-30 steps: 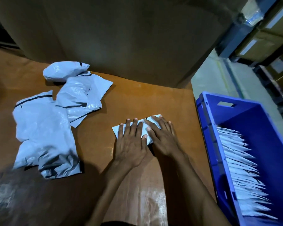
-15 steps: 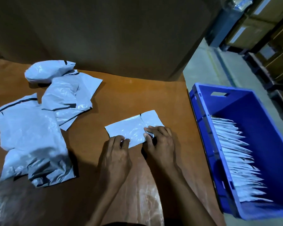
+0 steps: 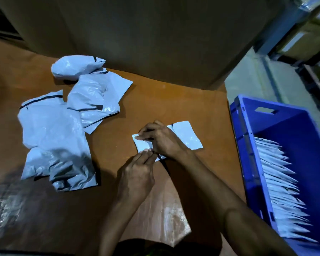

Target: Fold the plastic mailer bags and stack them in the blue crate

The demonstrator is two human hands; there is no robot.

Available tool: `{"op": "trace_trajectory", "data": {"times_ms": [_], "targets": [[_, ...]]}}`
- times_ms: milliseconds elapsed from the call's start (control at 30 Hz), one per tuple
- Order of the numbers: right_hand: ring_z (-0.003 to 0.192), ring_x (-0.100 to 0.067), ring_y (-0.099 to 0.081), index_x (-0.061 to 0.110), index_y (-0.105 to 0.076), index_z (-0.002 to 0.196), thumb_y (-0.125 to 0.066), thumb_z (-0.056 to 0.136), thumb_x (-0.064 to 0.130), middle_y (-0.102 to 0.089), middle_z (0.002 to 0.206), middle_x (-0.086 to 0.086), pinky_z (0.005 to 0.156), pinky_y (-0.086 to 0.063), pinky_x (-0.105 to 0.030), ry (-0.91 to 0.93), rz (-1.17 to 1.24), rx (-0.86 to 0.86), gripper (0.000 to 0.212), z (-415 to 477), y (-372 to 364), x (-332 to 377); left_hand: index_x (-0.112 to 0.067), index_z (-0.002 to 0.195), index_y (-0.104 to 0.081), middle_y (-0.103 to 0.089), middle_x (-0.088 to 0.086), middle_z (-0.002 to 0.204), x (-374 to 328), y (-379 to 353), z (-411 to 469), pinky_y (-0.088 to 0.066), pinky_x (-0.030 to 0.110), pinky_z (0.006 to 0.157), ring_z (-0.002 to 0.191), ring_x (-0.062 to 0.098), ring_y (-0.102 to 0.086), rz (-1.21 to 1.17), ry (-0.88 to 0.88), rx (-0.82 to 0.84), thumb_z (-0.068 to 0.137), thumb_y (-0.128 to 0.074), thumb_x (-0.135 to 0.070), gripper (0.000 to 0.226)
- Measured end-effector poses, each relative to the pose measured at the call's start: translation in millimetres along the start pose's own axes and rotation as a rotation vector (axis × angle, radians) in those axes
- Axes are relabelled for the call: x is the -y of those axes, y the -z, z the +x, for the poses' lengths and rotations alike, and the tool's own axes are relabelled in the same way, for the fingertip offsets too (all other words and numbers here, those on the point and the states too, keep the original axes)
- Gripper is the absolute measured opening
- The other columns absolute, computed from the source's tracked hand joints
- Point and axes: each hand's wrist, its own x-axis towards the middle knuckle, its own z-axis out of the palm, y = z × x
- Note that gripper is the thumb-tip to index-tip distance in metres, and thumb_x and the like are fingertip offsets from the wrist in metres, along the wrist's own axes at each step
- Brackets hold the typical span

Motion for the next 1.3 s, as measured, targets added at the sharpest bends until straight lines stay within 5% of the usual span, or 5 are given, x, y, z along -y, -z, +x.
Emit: {"op": "trace_trajectory", "data": {"times_ms": [133,233,333,667,1300], "targets": [[0.092,-0.018,-0.056,0.02,-0.081,0.115,-0.066,0.09,-0.003,-0.075,0.118,0.003,0.087,-0.045,-0.028,0.044,-0.033,0.017,0.038,1.8,5.6,-6.9,-0.012,0.115,-0.078,-0.075,0.006,0.119,1.5,-3.9,-1.9,-0.061,0.034,0.084,0.11,0.024,-0.072,-0.032,-0.004,-0.002,0.074,-0.077,0.003,0.044],[0.117,0.0,-0.062,0.015,-0.078,0.122,-0.067,0.099,0.005,-0.073,0.128,0.004,0.116,-0.041,-0.039,-0.206,0.424,0.139,0.028,-4.7,31.7,-10.9,-0.018,0.109,-0.081,-0.077,0.001,0.114,4.9,3.0,1.0,-0.06,0.031,0.077,0.104,0.021,-0.074,-0.051,0.019,-0.007,0.076,-0.077,-0.001,0.037],[0.128,-0.002,-0.061,0.012,-0.072,0.13,-0.068,0.101,0.009,-0.068,0.137,0.002,0.107,-0.05,-0.027,-0.398,0.708,-0.1,0.03,-27.9,52.6,-18.0,-0.021,0.104,-0.081,-0.078,-0.002,0.104,10.0,8.5,13.0,-0.062,0.034,0.078,0.098,0.024,-0.073,-0.147,0.092,-0.019,0.078,-0.071,-0.01,0.03],[0.16,-0.013,-0.016,0.034,-0.042,0.159,-0.028,0.111,0.05,-0.032,0.169,0.007,0.125,-0.025,-0.049,-0.322,-0.091,-0.185,0.052,-86.6,12.7,-29.9,-0.008,0.165,-0.01,-0.004,0.012,0.174,-12.4,-27.7,47.5,-0.014,0.055,0.127,0.16,0.03,0.0,0.15,-0.002,0.153,0.107,-0.027,-0.039,0.068],[0.16,-0.008,-0.004,0.043,-0.041,0.157,-0.027,0.109,0.053,-0.031,0.167,0.018,0.125,-0.012,-0.033,-0.449,-0.164,-0.116,0.051,-76.3,7.8,-29.0,-0.008,0.157,-0.041,-0.028,0.012,0.169,-17.9,-34.3,57.7,-0.013,0.061,0.125,0.159,0.031,-0.013,0.181,0.117,0.21,0.1,-0.031,-0.042,0.068]]}}
